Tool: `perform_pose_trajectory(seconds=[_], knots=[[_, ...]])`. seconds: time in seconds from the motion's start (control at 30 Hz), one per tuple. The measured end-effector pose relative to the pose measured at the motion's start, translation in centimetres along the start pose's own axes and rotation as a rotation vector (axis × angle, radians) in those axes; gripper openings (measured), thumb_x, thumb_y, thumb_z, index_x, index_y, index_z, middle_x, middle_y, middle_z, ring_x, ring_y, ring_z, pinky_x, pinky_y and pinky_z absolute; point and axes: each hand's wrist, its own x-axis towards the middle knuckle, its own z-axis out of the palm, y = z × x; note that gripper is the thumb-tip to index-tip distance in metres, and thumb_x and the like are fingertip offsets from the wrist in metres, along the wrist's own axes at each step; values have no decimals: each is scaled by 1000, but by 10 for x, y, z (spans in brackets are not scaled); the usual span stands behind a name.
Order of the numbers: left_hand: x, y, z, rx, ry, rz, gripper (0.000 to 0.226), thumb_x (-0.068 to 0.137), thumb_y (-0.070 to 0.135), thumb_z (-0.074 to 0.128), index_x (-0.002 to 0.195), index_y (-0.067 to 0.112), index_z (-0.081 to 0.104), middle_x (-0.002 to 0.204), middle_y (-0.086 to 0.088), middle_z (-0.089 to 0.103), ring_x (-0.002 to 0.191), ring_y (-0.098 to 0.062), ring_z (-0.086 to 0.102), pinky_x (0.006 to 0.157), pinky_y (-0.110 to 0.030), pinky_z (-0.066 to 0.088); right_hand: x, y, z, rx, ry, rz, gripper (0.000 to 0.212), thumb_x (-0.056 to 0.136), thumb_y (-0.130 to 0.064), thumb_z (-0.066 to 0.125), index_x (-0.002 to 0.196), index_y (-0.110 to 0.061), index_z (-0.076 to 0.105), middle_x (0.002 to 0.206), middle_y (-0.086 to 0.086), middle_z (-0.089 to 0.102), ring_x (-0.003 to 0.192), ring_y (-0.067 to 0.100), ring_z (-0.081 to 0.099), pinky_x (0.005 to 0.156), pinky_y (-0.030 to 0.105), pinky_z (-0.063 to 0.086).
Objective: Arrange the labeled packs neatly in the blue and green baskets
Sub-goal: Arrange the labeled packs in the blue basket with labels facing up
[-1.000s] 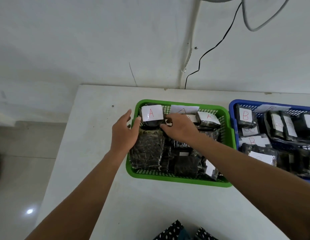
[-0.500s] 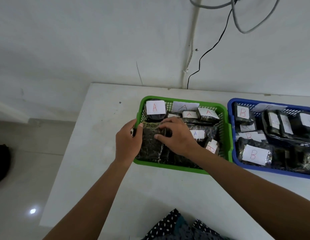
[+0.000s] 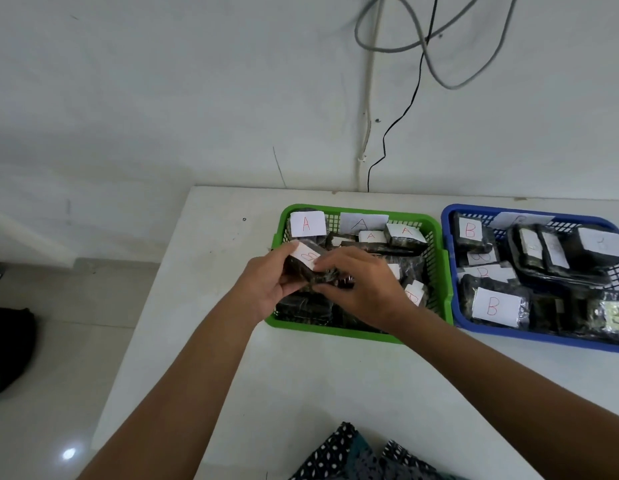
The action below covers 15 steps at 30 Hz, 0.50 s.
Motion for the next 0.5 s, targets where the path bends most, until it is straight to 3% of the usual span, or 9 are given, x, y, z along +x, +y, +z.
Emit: perform_pose_trajectory(seconds=[0.1,0.2,0.3,0.37,0.43,0.5], knots=[[-1,-6,1,-54,-71,35,30,97,15,60,123,0,60,105,-17,75,97,-25,73,73,-36,62,-11,8,-5,60,102,146,32,81,-30,82,108,-15,74,120,-3,69,116,9,61,96,33,53],[-2,-12,1,-117,-178,40,31,99,12,56,128,1,57,113,-18,72,102,-26,72,77,-38,61,-7,15,-15,259,228,528,30,90,-33,73,117,-20,71,115,-10,69,108,1,63,95,36,55],[-3,-19,8,-75,-240,41,28,98,18,58,126,11,60,116,-16,72,103,-25,72,80,-39,61,-2,25,-26,581,149,802,50,90,-39,71,136,-22,59,114,-14,69,106,3,66,96,35,55],[0,-25,16,76,-237,60,29,96,26,62,123,18,64,116,-12,73,106,-26,70,90,-44,57,-4,33,-33,767,43,864,56,88,-34,75,140,-25,54,110,-9,73,101,11,71,84,35,60],[1,-30,28,252,-234,74,27,92,37,67,114,23,72,113,-9,74,108,-26,70,95,-46,54,-10,38,-41,814,-36,888,55,86,-27,78,136,-30,56,110,0,74,95,15,74,72,30,60],[2,-35,43,403,-230,87,25,87,48,70,99,27,78,105,-6,77,101,-24,72,90,-42,56,-20,44,-51,761,-101,916,47,85,-27,79,129,-28,64,109,7,74,92,18,74,69,29,59]])
